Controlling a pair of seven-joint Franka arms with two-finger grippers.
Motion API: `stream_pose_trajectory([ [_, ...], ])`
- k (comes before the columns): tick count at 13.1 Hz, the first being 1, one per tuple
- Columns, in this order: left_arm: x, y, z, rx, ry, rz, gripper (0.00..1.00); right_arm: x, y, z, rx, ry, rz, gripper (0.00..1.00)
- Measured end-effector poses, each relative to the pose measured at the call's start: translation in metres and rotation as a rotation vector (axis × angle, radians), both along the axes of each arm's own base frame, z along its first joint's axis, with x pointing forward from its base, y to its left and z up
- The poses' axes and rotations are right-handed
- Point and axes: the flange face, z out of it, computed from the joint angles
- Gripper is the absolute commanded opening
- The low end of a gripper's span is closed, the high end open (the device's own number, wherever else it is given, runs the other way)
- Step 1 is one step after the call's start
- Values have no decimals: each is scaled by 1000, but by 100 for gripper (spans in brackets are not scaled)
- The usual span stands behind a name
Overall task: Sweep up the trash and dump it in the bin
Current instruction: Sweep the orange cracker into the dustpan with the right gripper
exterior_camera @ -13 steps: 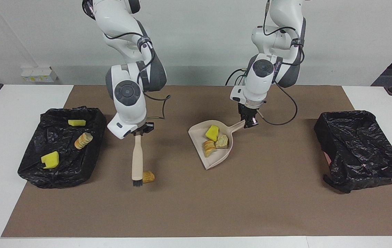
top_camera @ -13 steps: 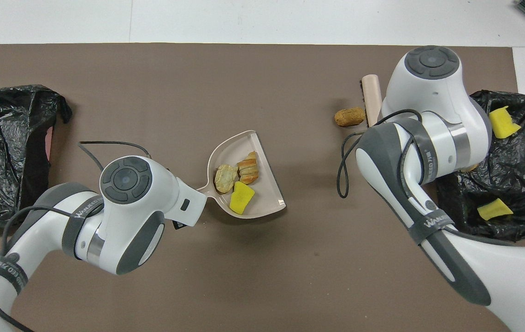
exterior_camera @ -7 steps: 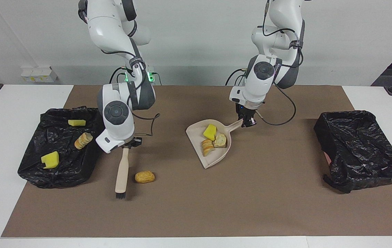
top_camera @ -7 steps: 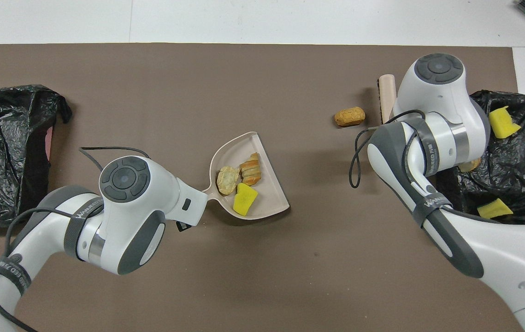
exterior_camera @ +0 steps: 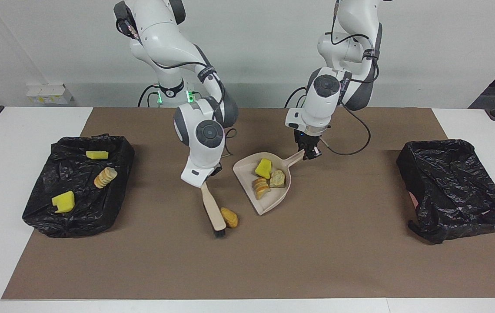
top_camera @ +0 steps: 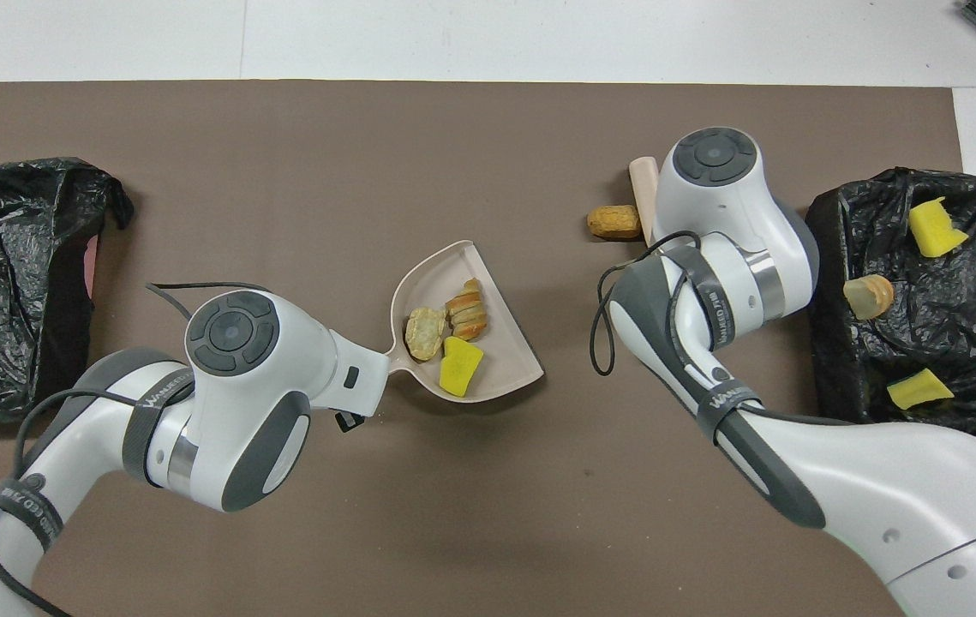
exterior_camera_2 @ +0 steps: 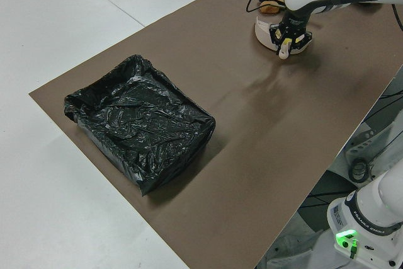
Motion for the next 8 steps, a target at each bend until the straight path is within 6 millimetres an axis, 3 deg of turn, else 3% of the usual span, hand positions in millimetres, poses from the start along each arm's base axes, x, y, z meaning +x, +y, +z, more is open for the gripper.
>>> stream_pose_trajectory([
  [5, -2, 2, -4, 7, 6, 21, 0, -39, 58, 10, 136, 107, 159, 0],
  [8, 2, 8, -3, 6, 4, 36, 0, -56, 69, 28, 132, 146, 182, 0],
])
